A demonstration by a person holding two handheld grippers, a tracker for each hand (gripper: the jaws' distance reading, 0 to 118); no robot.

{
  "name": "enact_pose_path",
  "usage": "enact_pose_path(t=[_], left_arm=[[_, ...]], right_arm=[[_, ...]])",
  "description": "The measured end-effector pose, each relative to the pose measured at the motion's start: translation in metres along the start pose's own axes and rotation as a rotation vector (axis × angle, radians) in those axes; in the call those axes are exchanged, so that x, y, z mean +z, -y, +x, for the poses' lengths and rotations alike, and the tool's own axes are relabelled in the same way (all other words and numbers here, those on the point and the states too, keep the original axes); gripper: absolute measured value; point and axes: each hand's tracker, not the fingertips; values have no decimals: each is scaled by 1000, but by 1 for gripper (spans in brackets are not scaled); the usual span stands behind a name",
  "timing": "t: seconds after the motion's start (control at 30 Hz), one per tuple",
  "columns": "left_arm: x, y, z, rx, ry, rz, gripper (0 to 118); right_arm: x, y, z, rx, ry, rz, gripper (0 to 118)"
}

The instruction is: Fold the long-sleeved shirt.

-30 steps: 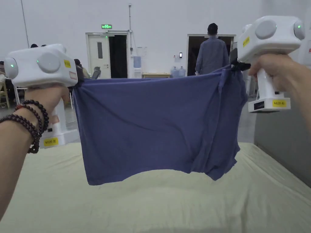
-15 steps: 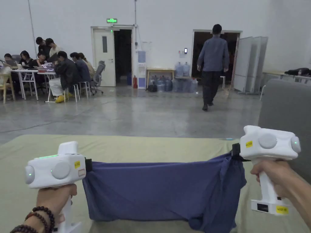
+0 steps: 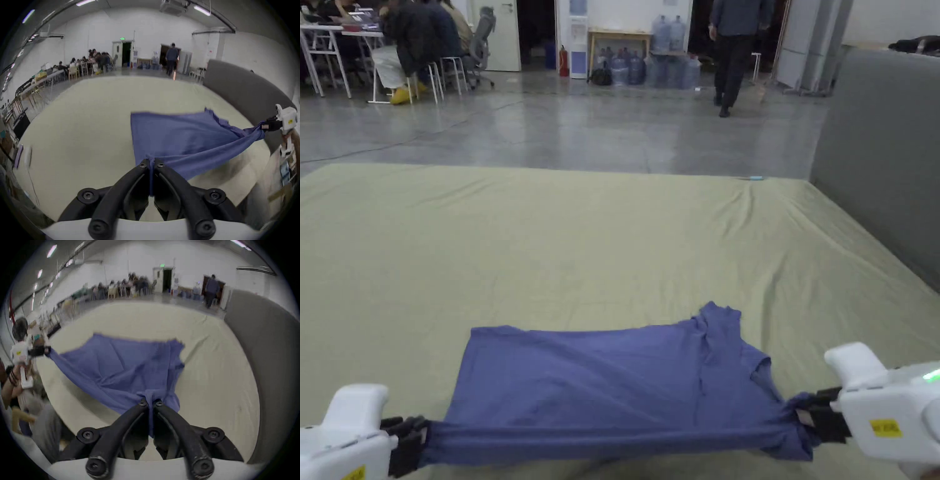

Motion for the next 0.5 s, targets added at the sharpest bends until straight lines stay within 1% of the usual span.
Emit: enact_pose_path(t=[0.03,0.1,0.13,0.17,0.27,0.3,0.33,0.37,0.4,0.43,0.47,0.5], left_arm=[[-3,15,1,0,9,-47,0],[-9,38,0,9,10,-97,0],[-12,47,0,7,-2,-126,0],[-14,53,0,15,-18,-142,0],[-9,61,-2,65,-7,-138,0],[-6,61,-3,84,-5,-119,2],[-3,60,-5,108,6,-101,40],[4,57,-2,102,6,-104,86],[7,51,-3,101,-11,-112,117],[12,45,-5,100,-23,-118,114],[25,41,-4,99,-19,-87,114],[23,31,-4,99,-41,-26,114]], right_arm=[[-15,17,-6,-1,-23,-70,0],[-34,41,-14,1,-50,-159,0],[-44,53,-15,3,-48,-195,0],[-52,62,-16,-4,-32,-213,0],[-61,72,-17,-23,-38,-220,0],[-65,73,-14,-43,-34,-216,4],[-60,72,-12,-51,-32,-197,29],[-54,69,-11,-65,-9,-173,65],[-41,65,-11,-91,19,-153,92],[-27,60,-11,-107,36,-134,98],[-16,54,-9,-116,44,-91,98],[-2,46,-7,-144,33,-4,98]])
